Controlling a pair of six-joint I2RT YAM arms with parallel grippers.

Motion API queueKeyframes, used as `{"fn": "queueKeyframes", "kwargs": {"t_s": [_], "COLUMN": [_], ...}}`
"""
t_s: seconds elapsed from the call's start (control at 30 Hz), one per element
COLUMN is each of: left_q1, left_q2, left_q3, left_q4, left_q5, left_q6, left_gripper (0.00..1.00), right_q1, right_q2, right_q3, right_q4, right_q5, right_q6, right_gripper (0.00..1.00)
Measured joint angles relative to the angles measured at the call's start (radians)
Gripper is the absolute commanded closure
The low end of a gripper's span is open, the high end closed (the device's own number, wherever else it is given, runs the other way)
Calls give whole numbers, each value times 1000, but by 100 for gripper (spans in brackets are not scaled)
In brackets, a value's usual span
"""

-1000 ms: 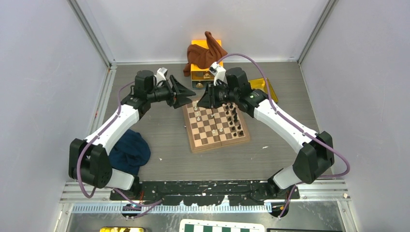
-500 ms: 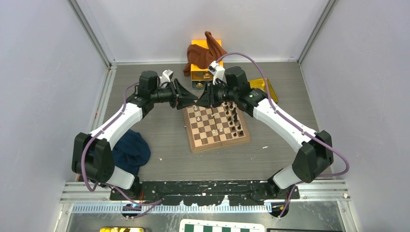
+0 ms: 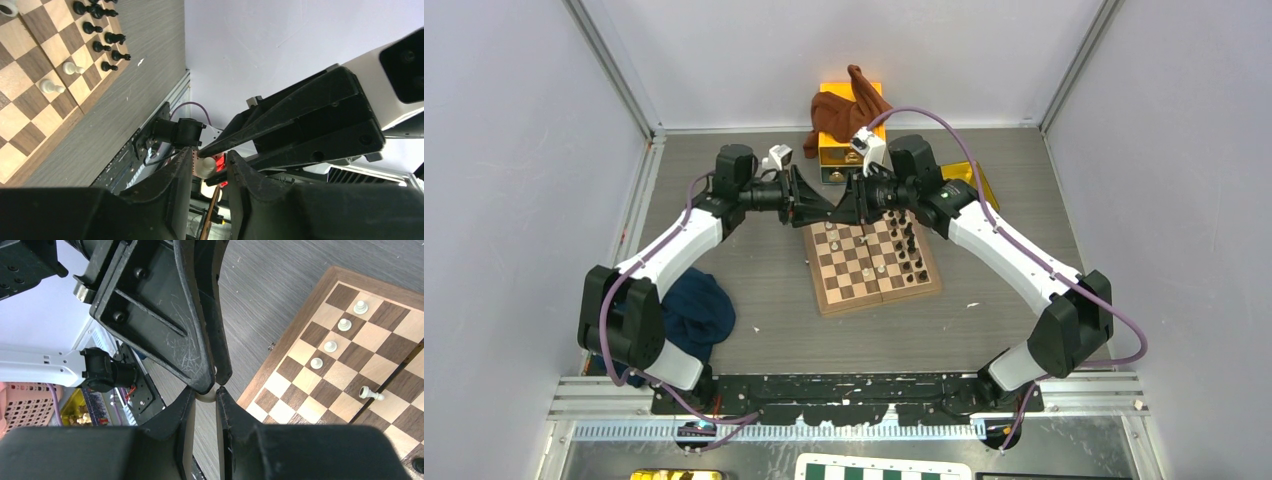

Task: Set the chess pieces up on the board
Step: Place the chess piece on the chessboard.

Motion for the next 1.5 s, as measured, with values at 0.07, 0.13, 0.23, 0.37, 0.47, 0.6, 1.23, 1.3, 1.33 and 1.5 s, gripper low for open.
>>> {"fn": "queueKeyframes", "kwargs": {"t_s": [0.07,0.13,0.23,0.37,0.47,0.6,1.23,1.3,1.33,1.5], "left_q1": [0,0,0,0,0,1,6,6,6,5], "left_q2": [0,0,4,10,11,11,3,-8,-16,-43], "left_q3": [1,1,1,1,1,1,0,0,2,25], "left_q4": [8,23,40,52,60,66,63,34,11,-86], "left_q5": [12,23,32,43,47,51,48,35,28,-14], "left_q6": [-2,-6,-10,-23,-27,-27,28,61,82,179], "left_gripper": [73,76,79,82,85,88,97,98,99,100], "right_q1": [0,0,0,0,0,0,0,0,0,3], "right_q2": [0,0,0,0,0,-1,-7,-7,-7,-7], "right_q3": [0,0,0,0,0,2,5,5,5,11], "right_q4": [-10,-18,-18,-17,-17,-16,-25,-31,-34,-41], "right_q5": [-5,-11,-16,-19,-19,-19,-15,-16,-16,-19], "right_q6": [-4,-7,-10,-15,-18,-21,-29,-30,-30,-31], "right_gripper": [98,98,98,98,99,99,94,92,92,87]}}
